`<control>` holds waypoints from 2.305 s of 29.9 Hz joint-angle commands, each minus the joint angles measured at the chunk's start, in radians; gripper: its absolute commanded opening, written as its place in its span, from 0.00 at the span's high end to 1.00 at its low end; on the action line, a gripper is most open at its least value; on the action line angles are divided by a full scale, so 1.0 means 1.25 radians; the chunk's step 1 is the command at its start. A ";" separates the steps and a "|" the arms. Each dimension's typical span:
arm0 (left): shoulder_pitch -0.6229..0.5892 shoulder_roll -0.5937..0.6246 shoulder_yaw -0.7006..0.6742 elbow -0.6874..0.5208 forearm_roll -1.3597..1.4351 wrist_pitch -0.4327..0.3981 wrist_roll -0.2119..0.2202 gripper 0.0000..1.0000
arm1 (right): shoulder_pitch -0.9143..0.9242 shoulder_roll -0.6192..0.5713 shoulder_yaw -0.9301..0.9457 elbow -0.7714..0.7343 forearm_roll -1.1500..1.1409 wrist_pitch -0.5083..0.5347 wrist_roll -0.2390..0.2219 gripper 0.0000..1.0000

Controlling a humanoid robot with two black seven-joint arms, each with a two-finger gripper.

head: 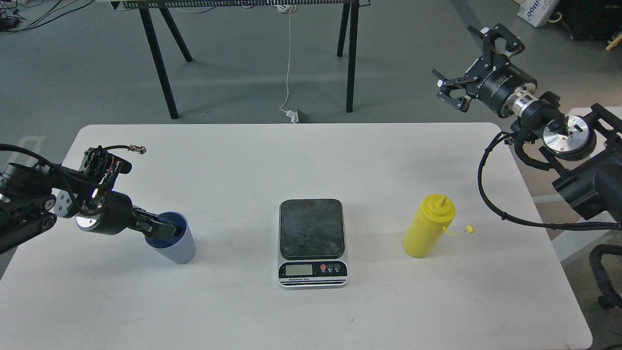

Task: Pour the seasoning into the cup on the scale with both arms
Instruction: 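Lift the blue cup with the left gripper and carry it over the scale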

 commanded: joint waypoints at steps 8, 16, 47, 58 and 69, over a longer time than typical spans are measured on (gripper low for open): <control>0.021 -0.007 0.000 0.002 0.001 0.000 0.000 0.83 | 0.003 -0.001 0.006 -0.001 0.000 0.000 0.000 0.00; 0.020 -0.007 0.000 0.002 0.003 0.000 0.000 0.94 | 0.087 0.009 0.017 -0.005 0.000 0.000 -0.001 0.00; -0.262 -0.374 0.030 -0.022 -0.060 0.000 0.000 0.95 | 0.202 0.163 0.016 -0.008 -0.001 -0.152 0.001 0.00; -0.266 -0.482 0.089 0.108 -0.024 0.000 0.000 0.94 | 0.195 0.162 0.017 -0.001 0.000 -0.144 0.001 0.00; -0.263 -0.479 0.134 0.109 -0.023 0.000 0.000 0.94 | 0.185 0.162 0.017 -0.001 0.000 -0.142 0.001 0.00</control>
